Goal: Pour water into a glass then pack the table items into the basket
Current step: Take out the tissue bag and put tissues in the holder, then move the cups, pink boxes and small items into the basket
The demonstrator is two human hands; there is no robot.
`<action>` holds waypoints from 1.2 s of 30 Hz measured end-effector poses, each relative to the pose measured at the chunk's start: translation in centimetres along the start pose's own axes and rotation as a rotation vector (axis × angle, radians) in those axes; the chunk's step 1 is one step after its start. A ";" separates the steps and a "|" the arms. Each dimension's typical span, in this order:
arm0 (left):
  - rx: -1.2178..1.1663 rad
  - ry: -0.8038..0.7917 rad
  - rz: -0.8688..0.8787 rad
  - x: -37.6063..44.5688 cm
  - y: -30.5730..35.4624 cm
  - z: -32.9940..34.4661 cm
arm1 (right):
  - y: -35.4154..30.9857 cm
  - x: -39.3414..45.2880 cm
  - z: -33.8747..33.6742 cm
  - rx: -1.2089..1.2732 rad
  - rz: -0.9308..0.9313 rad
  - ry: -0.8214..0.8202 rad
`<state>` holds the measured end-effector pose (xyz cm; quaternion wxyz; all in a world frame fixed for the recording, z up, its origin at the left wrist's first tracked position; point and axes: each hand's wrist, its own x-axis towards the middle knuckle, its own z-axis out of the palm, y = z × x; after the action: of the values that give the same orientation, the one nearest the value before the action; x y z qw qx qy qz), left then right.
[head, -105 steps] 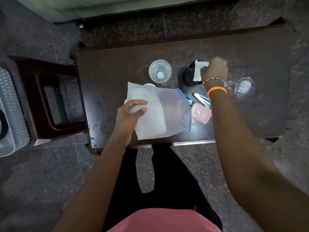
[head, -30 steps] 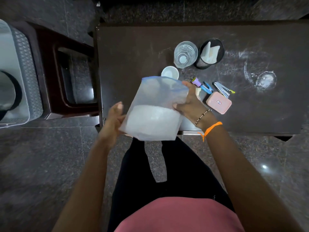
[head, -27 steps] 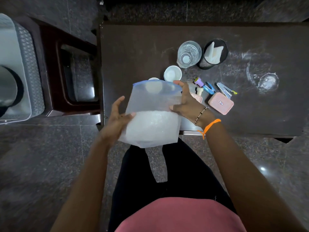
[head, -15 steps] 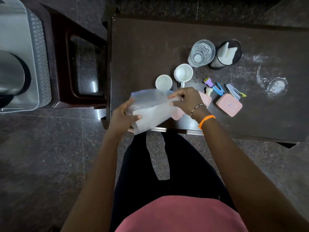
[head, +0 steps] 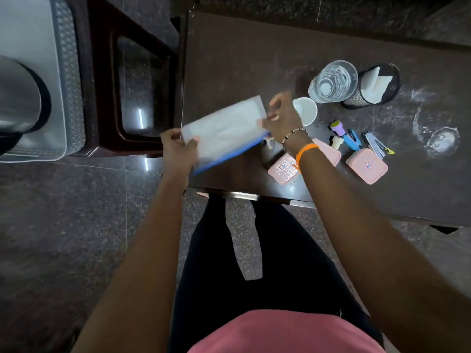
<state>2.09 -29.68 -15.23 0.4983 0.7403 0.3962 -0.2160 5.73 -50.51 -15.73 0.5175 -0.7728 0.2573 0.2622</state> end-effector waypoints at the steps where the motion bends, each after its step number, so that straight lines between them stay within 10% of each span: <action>1: -0.076 -0.006 -0.024 0.4 0.1 0.0 | -0.5 1.1 0.5 -0.064 -0.037 0.102; 13: 0.254 -0.319 -0.116 -0.1 -2.2 4.0 | -2.1 9.9 1.0 -0.653 -0.153 -0.090; 26: 0.375 -0.591 0.030 -3.3 -2.5 11.5 | 8.5 -2.7 -5.2 -0.197 0.107 0.344; 36: 0.455 -0.430 0.164 -1.2 -4.0 15.4 | 10.9 1.8 -4.4 -0.063 0.237 0.049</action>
<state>-0.70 -43.38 -22.94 0.4078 0.7996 0.1625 -0.4098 0.35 -58.45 -22.77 0.4520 -0.7590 0.3512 0.3103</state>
